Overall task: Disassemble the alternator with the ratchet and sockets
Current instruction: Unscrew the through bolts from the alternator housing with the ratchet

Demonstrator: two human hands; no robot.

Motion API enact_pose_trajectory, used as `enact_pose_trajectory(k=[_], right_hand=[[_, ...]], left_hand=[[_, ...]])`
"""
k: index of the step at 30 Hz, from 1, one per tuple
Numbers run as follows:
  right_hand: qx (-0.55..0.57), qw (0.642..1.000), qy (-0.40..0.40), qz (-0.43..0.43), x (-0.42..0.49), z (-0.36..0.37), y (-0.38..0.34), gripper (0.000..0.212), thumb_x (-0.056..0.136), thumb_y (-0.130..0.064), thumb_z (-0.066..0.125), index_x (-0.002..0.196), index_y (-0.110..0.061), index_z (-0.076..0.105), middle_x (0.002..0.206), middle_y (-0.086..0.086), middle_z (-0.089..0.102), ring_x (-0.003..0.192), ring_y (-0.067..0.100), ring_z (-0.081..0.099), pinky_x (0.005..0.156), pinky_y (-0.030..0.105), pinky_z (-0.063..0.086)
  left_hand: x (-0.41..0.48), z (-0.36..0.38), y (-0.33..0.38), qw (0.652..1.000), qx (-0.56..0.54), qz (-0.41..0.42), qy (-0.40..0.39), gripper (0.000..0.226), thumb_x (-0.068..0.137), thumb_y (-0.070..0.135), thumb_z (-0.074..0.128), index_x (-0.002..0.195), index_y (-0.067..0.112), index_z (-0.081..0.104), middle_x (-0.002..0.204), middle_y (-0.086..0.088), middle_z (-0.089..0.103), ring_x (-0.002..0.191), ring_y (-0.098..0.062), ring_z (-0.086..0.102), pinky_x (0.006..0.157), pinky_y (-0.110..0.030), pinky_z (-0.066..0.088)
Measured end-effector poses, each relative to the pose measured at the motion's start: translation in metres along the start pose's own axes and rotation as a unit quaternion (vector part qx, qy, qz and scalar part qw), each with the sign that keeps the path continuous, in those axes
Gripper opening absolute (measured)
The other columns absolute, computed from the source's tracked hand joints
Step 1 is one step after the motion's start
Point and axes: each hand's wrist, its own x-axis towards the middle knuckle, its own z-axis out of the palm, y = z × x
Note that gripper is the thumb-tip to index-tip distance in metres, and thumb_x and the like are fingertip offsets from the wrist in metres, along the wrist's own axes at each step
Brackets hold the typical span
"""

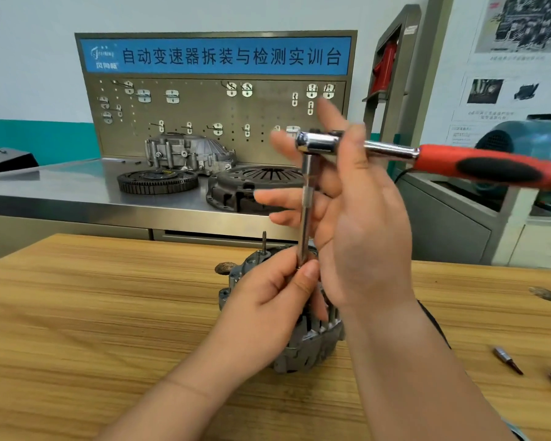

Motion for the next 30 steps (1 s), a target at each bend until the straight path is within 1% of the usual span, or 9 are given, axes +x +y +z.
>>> enact_pose_trajectory(k=[4, 8, 12, 16, 19, 23, 25, 27, 30], right_hand=[[0.038, 0.997, 0.023, 0.066, 0.0014, -0.0023, -0.0023, 0.049, 0.089, -0.054, 0.036, 0.121, -0.024, 0.059, 0.1, 0.007, 0.075, 0.064, 0.019, 0.07, 0.053, 0.024, 0.054], [-0.058, 0.997, 0.036, -0.023, -0.0003, 0.0008, -0.0024, 0.028, 0.09, -0.04, 0.053, 0.115, -0.037, 0.063, 0.116, -0.004, 0.069, 0.088, 0.018, 0.071, 0.061, 0.023, 0.054], [-0.061, 0.995, 0.007, -0.081, 0.002, 0.0018, -0.0035, 0.042, 0.088, -0.024, 0.06, 0.127, -0.037, 0.053, 0.131, -0.005, 0.06, 0.106, 0.019, 0.066, 0.072, 0.024, 0.057], [0.022, 1.0, -0.016, 0.009, 0.001, 0.0028, -0.0009, 0.034, 0.09, -0.042, 0.048, 0.123, -0.041, 0.053, 0.119, -0.002, 0.068, 0.075, 0.017, 0.072, 0.064, 0.024, 0.056], [0.036, 0.998, -0.014, 0.045, 0.0005, -0.0004, 0.0006, 0.04, 0.094, -0.05, 0.035, 0.126, -0.035, 0.052, 0.108, 0.002, 0.073, 0.071, 0.019, 0.072, 0.065, 0.027, 0.056], [-0.003, 1.0, 0.001, -0.009, 0.0007, 0.0013, 0.0001, 0.032, 0.092, -0.04, 0.048, 0.122, -0.043, 0.056, 0.126, 0.0, 0.065, 0.086, 0.018, 0.07, 0.072, 0.026, 0.056], [-0.051, 0.997, -0.014, -0.061, 0.0023, 0.0022, -0.001, 0.035, 0.092, -0.034, 0.055, 0.127, -0.043, 0.053, 0.129, -0.007, 0.062, 0.098, 0.015, 0.068, 0.08, 0.026, 0.053], [-0.07, 0.994, -0.032, -0.072, 0.0041, 0.0034, -0.0009, 0.042, 0.089, -0.036, 0.056, 0.13, -0.042, 0.048, 0.124, -0.012, 0.062, 0.1, 0.013, 0.068, 0.086, 0.027, 0.052], [0.003, 0.999, -0.028, -0.026, 0.004, 0.0027, 0.001, 0.033, 0.093, -0.036, 0.053, 0.125, -0.037, 0.053, 0.123, -0.007, 0.064, 0.097, 0.016, 0.07, 0.085, 0.027, 0.053]], left_hand=[[-0.0029, -0.001, 0.004, 1.0, -0.018, -0.009, -0.007, 0.037, 0.091, 0.034, 0.041, 0.102, 0.006, 0.063, 0.089, -0.005, 0.07, 0.089, -0.026, 0.063, 0.081, -0.035, 0.05], [0.0004, 0.0002, 0.0028, 1.0, 0.009, -0.008, -0.004, 0.035, 0.09, 0.035, 0.04, 0.091, 0.008, 0.063, 0.073, -0.002, 0.068, 0.069, -0.044, 0.056, 0.063, -0.052, 0.047], [0.0012, 0.0001, 0.0005, 0.999, 0.045, -0.013, 0.019, 0.028, 0.095, 0.035, 0.04, 0.084, 0.019, 0.061, 0.061, 0.014, 0.065, 0.054, -0.015, 0.054, 0.053, -0.025, 0.047], [0.0003, -0.0021, 0.0004, 1.0, -0.024, -0.02, -0.002, 0.035, 0.091, 0.038, 0.043, 0.1, 0.012, 0.065, 0.09, -0.012, 0.07, 0.088, -0.038, 0.061, 0.082, -0.051, 0.049], [-0.0015, -0.0034, 0.0, 0.999, -0.038, -0.019, -0.012, 0.036, 0.091, 0.036, 0.043, 0.107, 0.012, 0.064, 0.102, -0.016, 0.066, 0.1, -0.033, 0.06, 0.088, -0.042, 0.049], [0.0011, -0.0019, -0.0008, 1.0, 0.007, 0.006, -0.012, 0.031, 0.091, 0.032, 0.042, 0.098, 0.013, 0.066, 0.084, -0.004, 0.071, 0.081, -0.03, 0.063, 0.075, -0.039, 0.051], [0.0025, -0.0001, -0.0003, 1.0, 0.016, 0.01, 0.0, 0.026, 0.091, 0.031, 0.042, 0.081, 0.022, 0.064, 0.065, 0.008, 0.066, 0.058, -0.017, 0.055, 0.055, -0.023, 0.045], [0.002, 0.0012, 0.0002, 1.0, 0.016, 0.009, 0.009, 0.027, 0.09, 0.032, 0.041, 0.072, 0.027, 0.06, 0.056, 0.014, 0.059, 0.052, -0.005, 0.047, 0.051, -0.016, 0.037], [0.0015, 0.0001, 0.0023, 1.0, -0.004, 0.008, -0.001, 0.03, 0.091, 0.034, 0.042, 0.086, 0.016, 0.065, 0.07, -0.001, 0.068, 0.065, -0.03, 0.058, 0.062, -0.04, 0.05]])
